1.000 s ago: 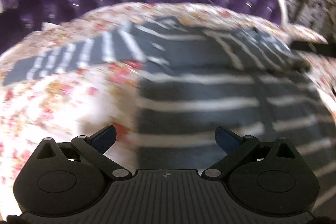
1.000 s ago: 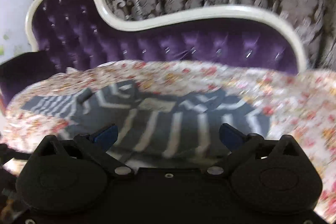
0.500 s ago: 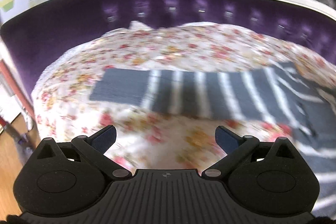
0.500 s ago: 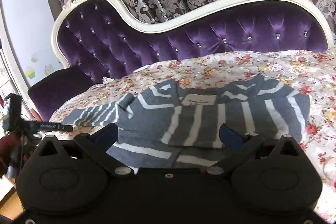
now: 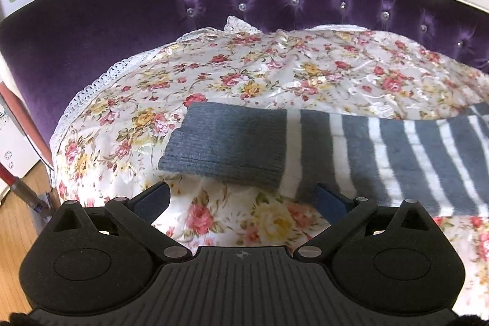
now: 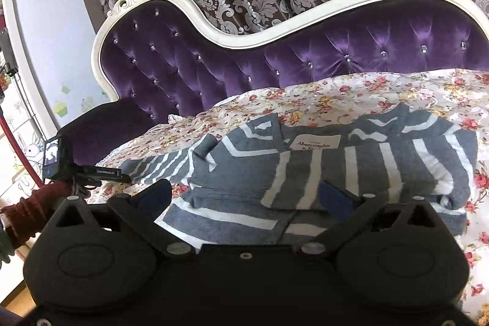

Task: Fold small clothes
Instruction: 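Move the left tool to the other sleeve cuff and grasp it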

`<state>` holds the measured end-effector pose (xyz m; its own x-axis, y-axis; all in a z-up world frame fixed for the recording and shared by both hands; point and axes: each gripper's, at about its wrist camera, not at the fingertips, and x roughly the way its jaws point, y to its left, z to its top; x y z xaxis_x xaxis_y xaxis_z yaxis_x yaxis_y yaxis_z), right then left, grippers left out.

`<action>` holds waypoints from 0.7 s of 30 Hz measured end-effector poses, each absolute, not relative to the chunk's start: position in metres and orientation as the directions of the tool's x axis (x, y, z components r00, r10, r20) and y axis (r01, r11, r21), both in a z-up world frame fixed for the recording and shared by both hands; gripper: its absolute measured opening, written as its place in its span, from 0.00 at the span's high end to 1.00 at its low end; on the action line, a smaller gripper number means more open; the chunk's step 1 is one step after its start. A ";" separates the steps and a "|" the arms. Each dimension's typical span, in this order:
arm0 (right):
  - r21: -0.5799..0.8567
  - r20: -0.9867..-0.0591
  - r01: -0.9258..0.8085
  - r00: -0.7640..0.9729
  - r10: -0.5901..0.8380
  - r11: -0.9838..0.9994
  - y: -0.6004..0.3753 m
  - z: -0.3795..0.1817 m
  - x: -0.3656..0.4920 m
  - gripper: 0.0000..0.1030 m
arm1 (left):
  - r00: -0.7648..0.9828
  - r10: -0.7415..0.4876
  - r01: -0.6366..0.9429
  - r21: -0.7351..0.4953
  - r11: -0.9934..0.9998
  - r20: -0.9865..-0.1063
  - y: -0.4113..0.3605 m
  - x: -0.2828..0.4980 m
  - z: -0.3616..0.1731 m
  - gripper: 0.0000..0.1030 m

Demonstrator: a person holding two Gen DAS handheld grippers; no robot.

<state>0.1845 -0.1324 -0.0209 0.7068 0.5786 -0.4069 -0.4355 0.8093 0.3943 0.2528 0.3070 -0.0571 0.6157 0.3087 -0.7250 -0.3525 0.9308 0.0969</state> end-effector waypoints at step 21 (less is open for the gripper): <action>0.407 -0.426 -0.460 0.669 0.609 0.789 -0.122 -0.027 0.183 0.01 | 0.698 0.179 -0.344 -0.106 0.933 -0.693 0.360 0.261 -0.065 0.02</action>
